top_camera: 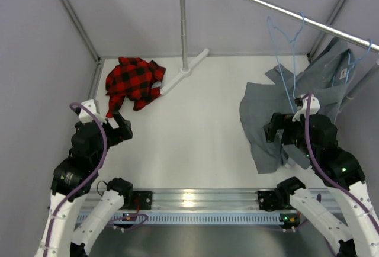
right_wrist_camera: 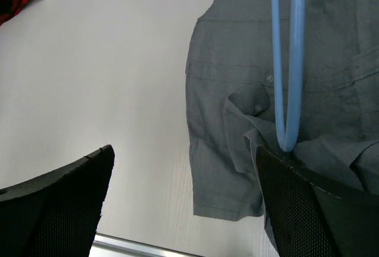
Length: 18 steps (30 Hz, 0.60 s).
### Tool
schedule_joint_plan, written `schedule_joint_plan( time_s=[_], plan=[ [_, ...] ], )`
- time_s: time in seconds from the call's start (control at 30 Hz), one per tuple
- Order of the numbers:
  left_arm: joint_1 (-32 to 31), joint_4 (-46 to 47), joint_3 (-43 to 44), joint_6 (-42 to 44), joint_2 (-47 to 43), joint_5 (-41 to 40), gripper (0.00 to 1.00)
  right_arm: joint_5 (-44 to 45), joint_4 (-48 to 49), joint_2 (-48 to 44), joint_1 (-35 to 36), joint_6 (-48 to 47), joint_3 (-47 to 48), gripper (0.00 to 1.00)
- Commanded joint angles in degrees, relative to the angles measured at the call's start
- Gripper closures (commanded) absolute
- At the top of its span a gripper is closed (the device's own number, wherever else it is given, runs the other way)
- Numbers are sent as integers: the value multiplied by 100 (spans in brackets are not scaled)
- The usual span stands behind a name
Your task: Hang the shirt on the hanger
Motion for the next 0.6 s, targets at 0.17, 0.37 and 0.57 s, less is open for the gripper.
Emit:
schedule_joint_plan(
  time_s=[0.17,0.37,0.57],
  plan=[
    [-15,353,-179,-706,343,-589,2,-245,518,16,0,152,119,0],
    [20,1283,14,-1324,2256,-694,2,-1115,1423,-2,9,485,-320,1],
    [969,3137,401,238,4885,1351,2,-1600,2065,200,0,679,-681,1]
  ],
)
